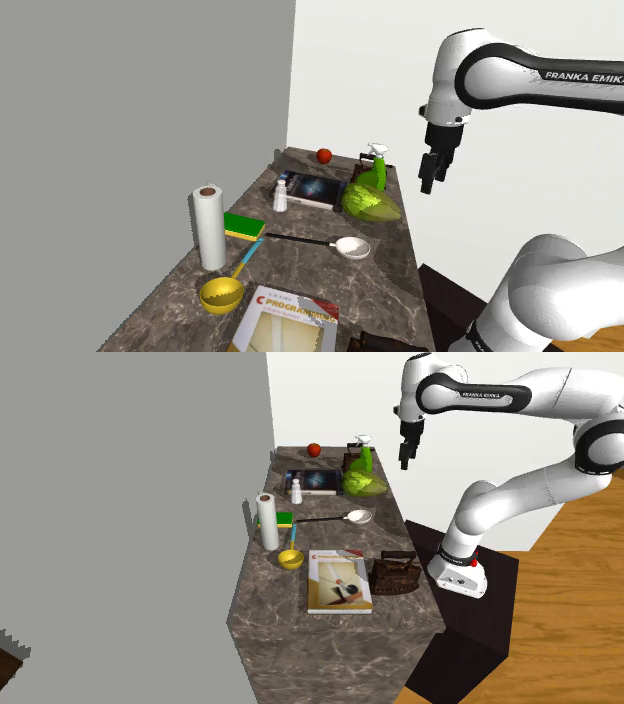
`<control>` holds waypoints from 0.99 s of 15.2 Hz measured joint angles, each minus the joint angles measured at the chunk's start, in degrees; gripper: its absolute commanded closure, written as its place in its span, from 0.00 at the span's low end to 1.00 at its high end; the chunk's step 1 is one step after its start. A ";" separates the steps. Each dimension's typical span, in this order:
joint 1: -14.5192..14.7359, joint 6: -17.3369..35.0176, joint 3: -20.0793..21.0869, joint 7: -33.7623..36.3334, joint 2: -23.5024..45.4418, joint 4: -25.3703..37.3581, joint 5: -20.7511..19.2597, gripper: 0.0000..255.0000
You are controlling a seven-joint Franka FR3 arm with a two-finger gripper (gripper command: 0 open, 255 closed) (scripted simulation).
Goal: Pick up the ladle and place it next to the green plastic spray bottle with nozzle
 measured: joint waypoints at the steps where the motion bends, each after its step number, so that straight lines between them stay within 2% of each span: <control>1: 0.00 0.00 0.00 0.00 0.00 0.00 0.00 0.00; 5: 0.23 2.29 3.40 6.62 -0.70 -2.75 4.04 0.00; 10: 1.33 7.68 10.09 18.28 -0.74 -7.14 11.57 0.00; 15: 2.43 13.65 17.04 29.62 1.98 -8.47 18.66 0.00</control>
